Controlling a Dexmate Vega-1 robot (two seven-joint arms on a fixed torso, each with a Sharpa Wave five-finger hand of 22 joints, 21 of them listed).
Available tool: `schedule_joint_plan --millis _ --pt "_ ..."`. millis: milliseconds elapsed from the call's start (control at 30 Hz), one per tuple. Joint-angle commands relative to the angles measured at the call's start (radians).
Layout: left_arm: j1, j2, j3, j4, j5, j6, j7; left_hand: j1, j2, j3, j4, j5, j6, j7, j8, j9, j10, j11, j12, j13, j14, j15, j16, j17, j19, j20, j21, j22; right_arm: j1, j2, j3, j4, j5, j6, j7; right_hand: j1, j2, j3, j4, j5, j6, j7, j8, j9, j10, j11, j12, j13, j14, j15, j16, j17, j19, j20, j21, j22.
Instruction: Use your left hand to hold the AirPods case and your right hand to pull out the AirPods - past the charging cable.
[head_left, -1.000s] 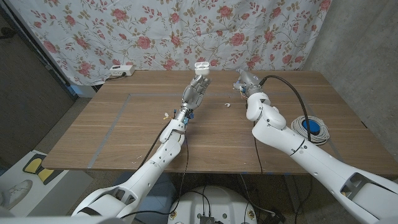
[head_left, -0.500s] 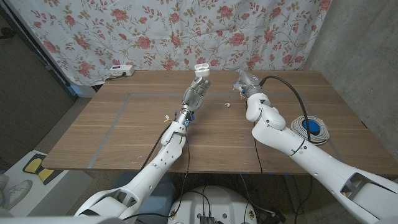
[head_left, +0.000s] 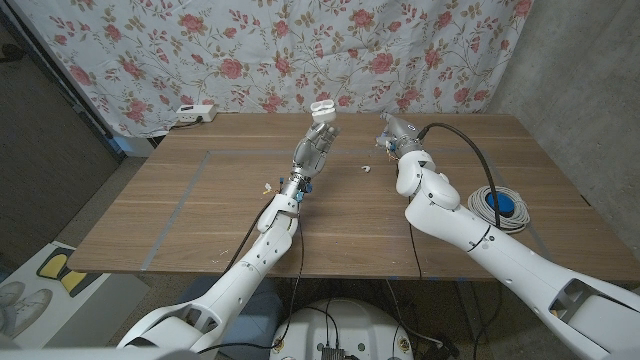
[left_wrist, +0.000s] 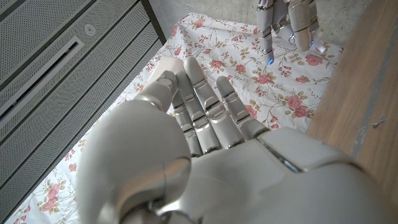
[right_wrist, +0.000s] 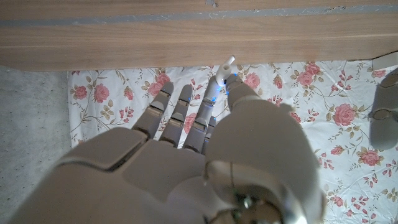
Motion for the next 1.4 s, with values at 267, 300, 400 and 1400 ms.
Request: schedule_joint_plan --millis 267,300,400,1400 --pt "-0.024 0.004 -0.01 0.028 -0.009 0.014 -0.019 -0.001 0.009 0.011 0.007 0.004 0.008 0.002 0.117 0.266 -0.003 0.001 0.003 0.003 0.002 0.002 -0.003 0.005 -0.004 0.001 0.007 0.0 0.011 0.034 -0.017 0.051 0.002 0.002 -0.034 0.01 0.003 0.003 0.006 0.005 -0.007 0.005 -0.01 0.004 0.001 -0.008 0.014 0.001 0.008 -0.127 -0.004 0.003 0.013 -0.004 0.002 0.003" --pt "-0.024 0.0 -0.012 0.032 -0.014 0.014 -0.021 -0.002 0.01 0.011 0.008 0.005 0.009 0.003 0.118 0.265 -0.002 0.002 0.002 0.002 0.002 0.002 -0.003 0.005 -0.004 0.001 0.007 0.0 0.014 0.039 -0.017 0.06 0.005 0.003 -0.036 0.01 0.003 0.003 0.006 0.005 -0.007 0.005 -0.01 0.004 0.001 -0.008 0.014 0.001 0.008 -0.128 -0.004 0.003 0.013 -0.004 0.002 0.003" --pt "-0.022 -0.007 -0.009 0.039 -0.015 0.016 -0.017 -0.002 0.009 0.011 0.007 0.004 0.011 0.002 0.118 0.264 -0.005 0.003 0.001 0.002 0.002 0.0 -0.004 0.004 -0.004 0.001 0.007 0.0 0.02 0.044 -0.018 0.079 0.008 0.014 -0.039 0.009 0.003 0.003 0.006 0.005 -0.008 0.004 -0.01 0.004 0.0 -0.008 0.014 0.0 0.008 -0.128 -0.005 0.003 0.013 -0.004 0.002 0.003" --pt "0.011 0.041 0.016 -0.034 -0.018 0.105 -0.012 0.0 0.009 0.012 0.007 0.005 0.014 0.004 0.123 0.257 -0.005 0.002 0.002 0.001 0.0 0.001 -0.003 0.005 -0.005 0.001 0.008 0.0 0.014 0.108 -0.022 0.15 0.028 0.027 -0.078 0.007 0.001 0.001 0.007 0.004 0.012 0.0 -0.002 0.004 0.002 -0.011 0.023 -0.008 0.013 -0.138 -0.008 0.004 0.01 0.0 -0.002 0.003"
